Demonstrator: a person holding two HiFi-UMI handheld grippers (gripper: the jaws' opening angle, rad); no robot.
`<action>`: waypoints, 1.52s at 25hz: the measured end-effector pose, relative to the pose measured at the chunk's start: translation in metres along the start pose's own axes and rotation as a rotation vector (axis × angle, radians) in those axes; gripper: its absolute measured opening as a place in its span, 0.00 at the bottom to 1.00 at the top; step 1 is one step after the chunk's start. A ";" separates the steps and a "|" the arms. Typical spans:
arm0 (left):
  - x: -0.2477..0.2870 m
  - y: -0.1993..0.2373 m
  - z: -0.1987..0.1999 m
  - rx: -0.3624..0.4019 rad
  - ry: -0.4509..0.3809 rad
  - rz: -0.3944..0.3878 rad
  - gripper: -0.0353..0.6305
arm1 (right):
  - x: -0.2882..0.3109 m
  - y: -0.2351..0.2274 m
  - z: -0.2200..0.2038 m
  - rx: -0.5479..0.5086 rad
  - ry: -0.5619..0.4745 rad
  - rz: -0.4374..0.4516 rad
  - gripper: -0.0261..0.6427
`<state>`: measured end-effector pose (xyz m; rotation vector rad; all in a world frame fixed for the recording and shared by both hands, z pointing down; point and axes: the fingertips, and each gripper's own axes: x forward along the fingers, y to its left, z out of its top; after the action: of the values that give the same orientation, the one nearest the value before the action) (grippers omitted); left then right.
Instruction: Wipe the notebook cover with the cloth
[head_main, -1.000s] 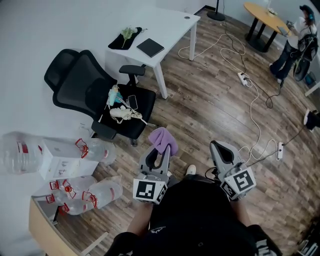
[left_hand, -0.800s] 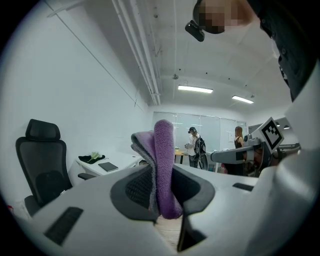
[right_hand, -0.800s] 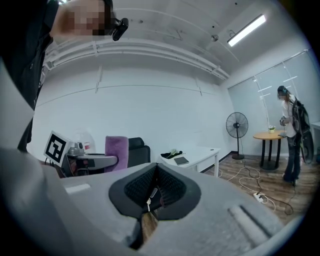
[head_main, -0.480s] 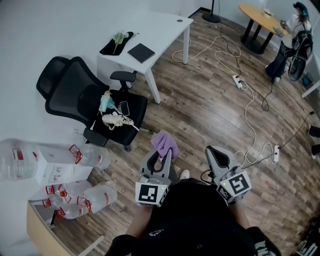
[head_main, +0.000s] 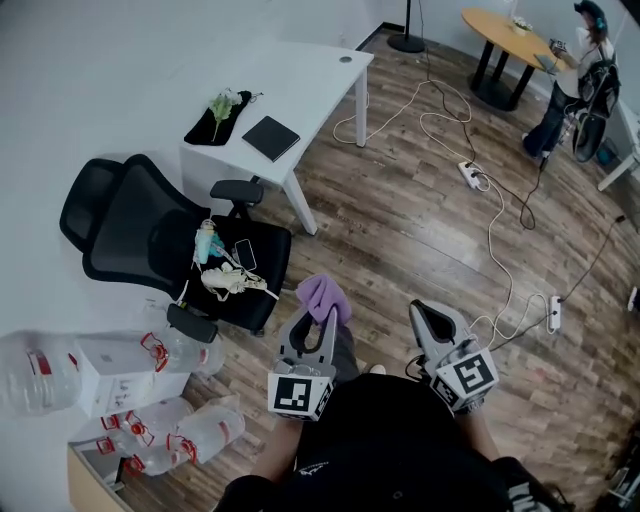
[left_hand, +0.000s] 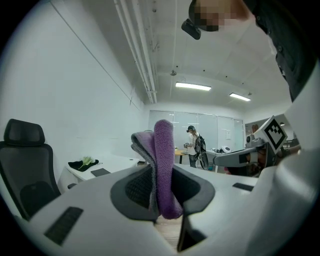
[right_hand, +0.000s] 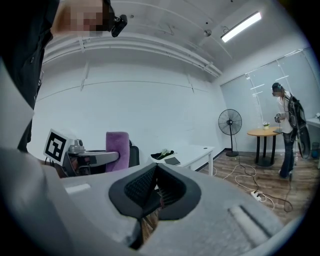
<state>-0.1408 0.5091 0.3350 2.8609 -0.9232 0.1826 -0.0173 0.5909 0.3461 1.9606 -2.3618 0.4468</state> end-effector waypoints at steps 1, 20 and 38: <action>0.010 0.009 0.005 0.003 -0.006 -0.004 0.18 | 0.010 -0.004 0.005 0.002 -0.004 -0.002 0.05; 0.159 0.149 0.035 -0.022 0.008 -0.138 0.18 | 0.200 -0.058 0.068 0.005 -0.011 -0.113 0.05; 0.203 0.212 0.044 -0.041 -0.009 -0.103 0.18 | 0.273 -0.076 0.087 -0.031 -0.008 -0.059 0.05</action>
<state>-0.0992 0.2152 0.3412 2.8645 -0.7700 0.1383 0.0144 0.2963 0.3358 2.0159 -2.2939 0.3972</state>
